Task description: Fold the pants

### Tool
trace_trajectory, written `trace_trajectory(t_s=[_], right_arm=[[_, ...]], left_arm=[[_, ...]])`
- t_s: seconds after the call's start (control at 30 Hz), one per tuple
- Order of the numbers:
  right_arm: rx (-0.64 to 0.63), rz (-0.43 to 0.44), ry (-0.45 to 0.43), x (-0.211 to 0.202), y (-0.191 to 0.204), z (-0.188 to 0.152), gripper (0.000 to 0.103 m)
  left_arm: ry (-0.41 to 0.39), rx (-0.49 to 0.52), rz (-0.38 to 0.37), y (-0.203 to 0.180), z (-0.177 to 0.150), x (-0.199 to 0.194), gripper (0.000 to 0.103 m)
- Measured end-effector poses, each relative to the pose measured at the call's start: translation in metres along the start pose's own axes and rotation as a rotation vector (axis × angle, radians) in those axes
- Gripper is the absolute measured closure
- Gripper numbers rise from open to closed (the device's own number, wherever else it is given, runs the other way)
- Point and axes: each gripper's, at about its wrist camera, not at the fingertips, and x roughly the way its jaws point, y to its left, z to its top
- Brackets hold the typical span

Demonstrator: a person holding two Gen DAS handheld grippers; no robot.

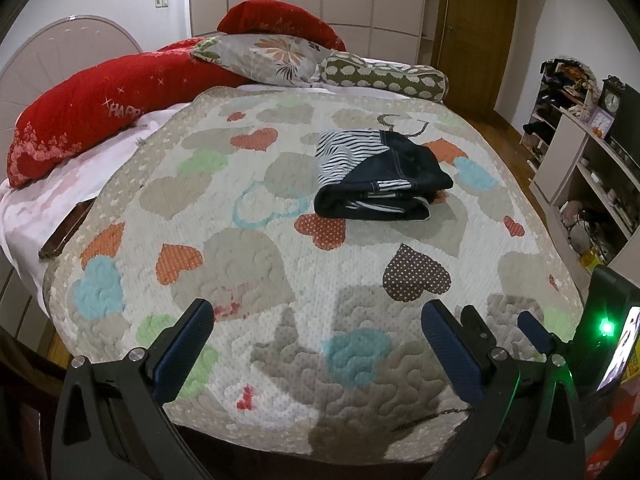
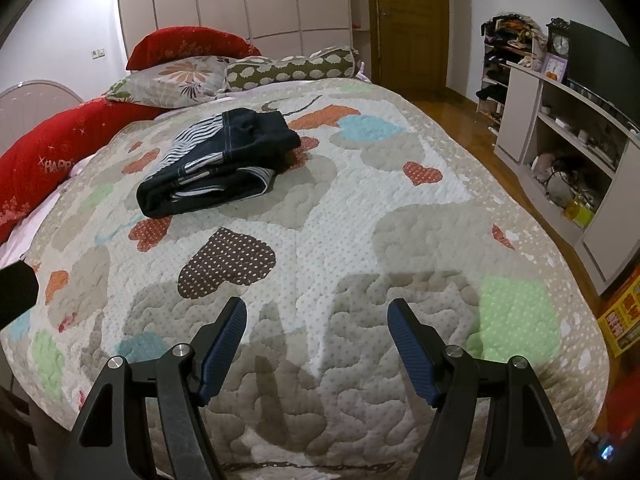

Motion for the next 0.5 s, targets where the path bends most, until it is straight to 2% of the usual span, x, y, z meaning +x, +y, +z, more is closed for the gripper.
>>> trace_trajectory(t_s=[0.5], right_arm=[[-0.006, -0.007, 0.002, 0.0003, -0.0009, 0.0005, 0.025]], left_arm=[[0.028, -0.002, -0.005, 0.002, -0.0033, 0.0086, 0.0]])
